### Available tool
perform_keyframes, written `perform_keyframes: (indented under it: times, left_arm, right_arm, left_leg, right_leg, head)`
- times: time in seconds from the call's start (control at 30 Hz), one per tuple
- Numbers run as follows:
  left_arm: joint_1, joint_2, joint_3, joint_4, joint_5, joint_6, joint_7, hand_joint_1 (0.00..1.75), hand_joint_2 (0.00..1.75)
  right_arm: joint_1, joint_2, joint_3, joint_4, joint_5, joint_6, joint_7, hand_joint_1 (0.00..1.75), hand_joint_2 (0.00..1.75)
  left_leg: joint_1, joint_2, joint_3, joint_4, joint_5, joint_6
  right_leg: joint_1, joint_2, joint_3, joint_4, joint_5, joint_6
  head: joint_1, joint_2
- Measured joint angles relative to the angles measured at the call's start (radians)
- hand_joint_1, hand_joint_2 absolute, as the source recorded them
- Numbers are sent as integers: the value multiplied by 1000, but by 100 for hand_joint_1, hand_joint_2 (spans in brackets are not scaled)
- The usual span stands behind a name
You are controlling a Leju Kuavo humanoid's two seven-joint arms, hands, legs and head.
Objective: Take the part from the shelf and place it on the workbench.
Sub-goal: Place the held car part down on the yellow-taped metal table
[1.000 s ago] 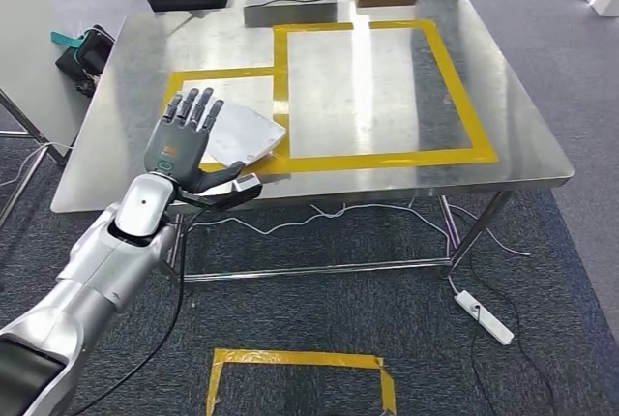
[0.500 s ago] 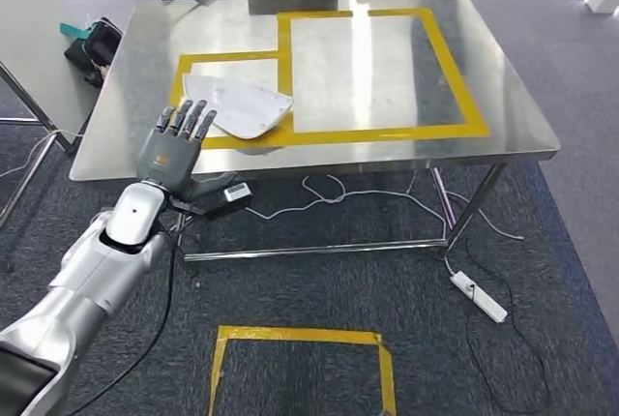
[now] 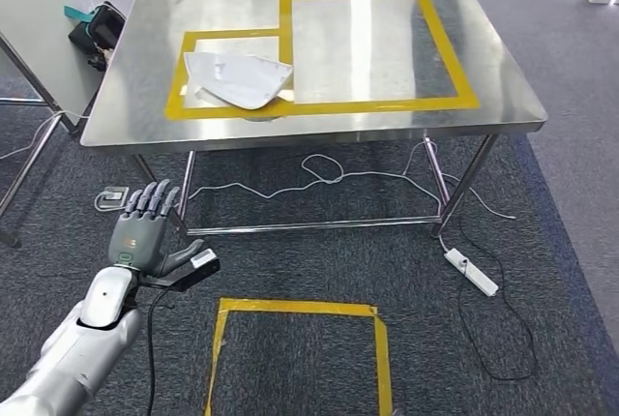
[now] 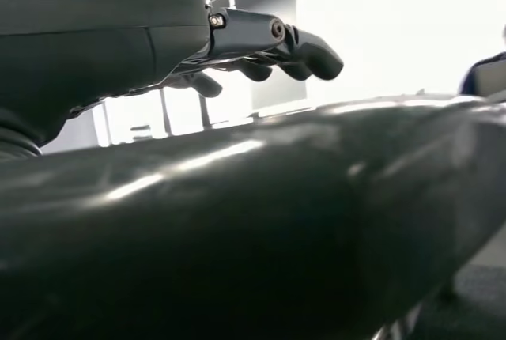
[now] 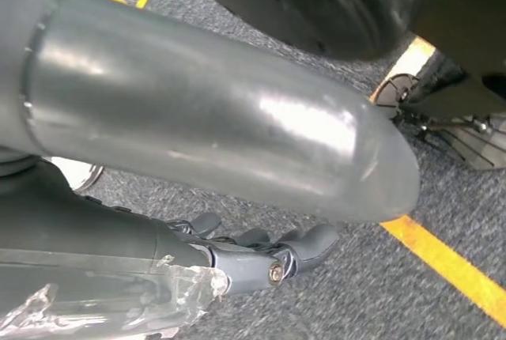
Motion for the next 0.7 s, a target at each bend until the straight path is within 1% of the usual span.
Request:
perform_keyframes:
  times: [0.03, 0.07, 0.1, 0.13, 0.17, 0.2, 0.23, 0.27, 0.3, 0.33, 0.37, 0.4, 0.43, 0.47, 0.5, 0.53, 0.57, 0.6, 0.63, 0.67, 0.7]
  left_arm:
    - [17, 1, 13, 8, 3, 5, -3, 0, 0]
    - [31, 2, 23, 16, 7, 5, -6, 0, 0]
    - [42, 3, 34, 23, 10, 3, -7, 0, 0]
    - [51, 3, 45, 31, 19, 1, -7, 0, 0]
    - [61, 3, 59, 40, 31, 0, -8, 0, 0]
    - [74, 2, 73, 49, 44, 1, -11, 0, 0]
    - [88, 1, 90, 64, 61, 2, -17, 0, 0]
    - [103, 0, 107, 81, 78, 4, -25, 0, 0]
    - [117, -3, 125, 100, 95, 7, -35, 0, 0]
    - [131, -8, 145, 123, 115, 11, -46, 0, 0]
    - [145, -13, 166, 145, 135, 15, -57, 0, 0]
    - [160, -20, 187, 169, 157, 19, -69, 0, 0]
    - [176, -27, 210, 194, 183, 23, -82, 0, 0]
    - [191, -36, 234, 219, 206, 26, -95, 0, 0]
    - [205, -45, 257, 242, 226, 27, -106, 0, 0]
    - [217, -53, 278, 264, 242, 27, -114, 0, 0]
    - [229, -62, 296, 284, 255, 26, -119, 0, 0]
    - [240, -71, 312, 303, 269, 18, -122, 0, 0]
    - [254, -80, 329, 321, 284, 6, -122, 0, 0]
    - [268, -90, 348, 340, 300, -10, -120, 0, 0]
    - [282, -100, 366, 357, 314, -28, -118, 0, 0]
  right_arm:
    - [3, 0, -4, 0, -1, 0, -1, 0, 0]
    - [6, 0, -8, 0, -3, 0, -1, 0, 0]
    - [10, 0, -11, 0, -4, 0, -1, 0, 0]
    - [14, 0, -13, 0, -7, 0, -1, 0, 0]
    - [17, 0, -17, 1, -9, 0, -2, 0, 0]
    - [18, 0, -19, 1, -11, 0, -2, 0, 0]
    - [17, 0, -23, 1, -13, -1, -3, 0, 0]
    - [16, 0, -26, 1, -15, -2, -4, 0, 0]
    - [16, 0, -30, 1, -16, -3, -4, 0, 0]
    - [17, 0, -34, 1, -18, -5, -5, 0, 0]
    - [17, 0, -38, 1, -20, -8, -5, 0, 0]
    - [17, 0, -42, 1, -21, -10, -5, 0, 0]
    - [16, 0, -47, 0, -24, -13, -5, 0, 0]
    - [15, 0, -51, 0, -27, -16, -5, 0, 0]
    - [14, 0, -55, 0, -30, -18, -5, 0, 0]
    - [14, 0, -58, 0, -32, -20, -5, 0, 0]
    - [15, 0, -62, 0, -34, -21, -4, 0, 0]
    - [16, 0, -65, 0, -35, -24, -3, 0, 0]
    - [17, 0, -69, 0, -36, -28, -2, 0, 0]
    - [18, 0, -72, 0, -37, -34, -1, 0, 0]
    - [19, 0, -75, 0, -37, -43, 0, 0, 0]
  left_leg:
    - [-3, 1, -8, -2, 8, 11]
    - [-5, 2, -16, -4, 19, 20]
    - [-5, 3, -26, -4, 30, 31]
    - [-4, 3, -37, -5, 42, 39]
    - [-5, 3, -49, -5, 53, 45]
    - [-6, 4, -61, -5, 64, 48]
    - [-8, 5, -75, -5, 75, 50]
    - [-10, 7, -89, -4, 86, 50]
    - [-12, 9, -105, -4, 98, 50]
    - [-13, 10, -120, -3, 110, 49]
    - [-13, 10, -135, -3, 121, 47]
    - [-13, 10, -146, -2, 131, 44]
    - [-15, 10, -155, 0, 140, 40]
    - [-16, 10, -161, 1, 149, 35]
    - [-16, 10, -164, 1, 159, 31]
    - [-16, 10, -167, 1, 168, 26]
    - [-15, 9, -168, 0, 175, 21]
    - [-13, 9, -171, 2, 171, 17]
    - [-12, 8, -177, 17, 150, 11]
    - [-10, 7, -189, 51, 111, 5]
    - [-8, 7, -206, 104, 61, -1]
  right_leg:
    - [-3, 0, -2, -6, 12, 7]
    - [-7, -1, -7, -7, 11, 12]
    - [-9, -1, -16, 6, -11, 16]
    - [-9, -1, -28, 39, -52, 19]
    - [-8, -2, -43, 93, -108, 20]
    - [-6, -2, -58, 159, -163, 21]
    - [-4, -1, -67, 226, -205, 21]
    - [-2, -1, -68, 279, -228, 20]
    - [0, -1, -57, 305, -229, 18]
    - [2, -1, -30, 301, -211, 15]
    - [4, -1, 12, 265, -184, 13]
    - [5, 0, 68, 203, -165, 10]
    - [7, 1, 132, 123, -165, 8]
    - [8, 3, 182, 54, -176, 5]
    - [10, 4, 213, 4, -189, 2]
    - [12, 3, 224, -21, -198, -2]
    - [12, 2, 218, -23, -197, -9]
    - [12, 0, 211, -23, -191, -17]
    - [11, -1, 204, -22, -184, -26]
    - [9, -2, 197, -23, -176, -35]
    - [9, -2, 188, -23, -167, -40]
  head:
    - [-1, 0]
    - [-2, 0]
    - [-1, 0]
    - [0, 0]
    - [3, 0]
    - [5, 0]
    - [6, 0]
    - [6, 0]
    - [6, 0]
    - [6, 0]
    - [6, 0]
    - [6, 0]
    - [6, 0]
    - [5, 0]
    - [6, 0]
    - [6, 0]
    - [6, 0]
    - [7, 0]
    - [5, 0]
    - [2, 0]
    - [-1, 0]
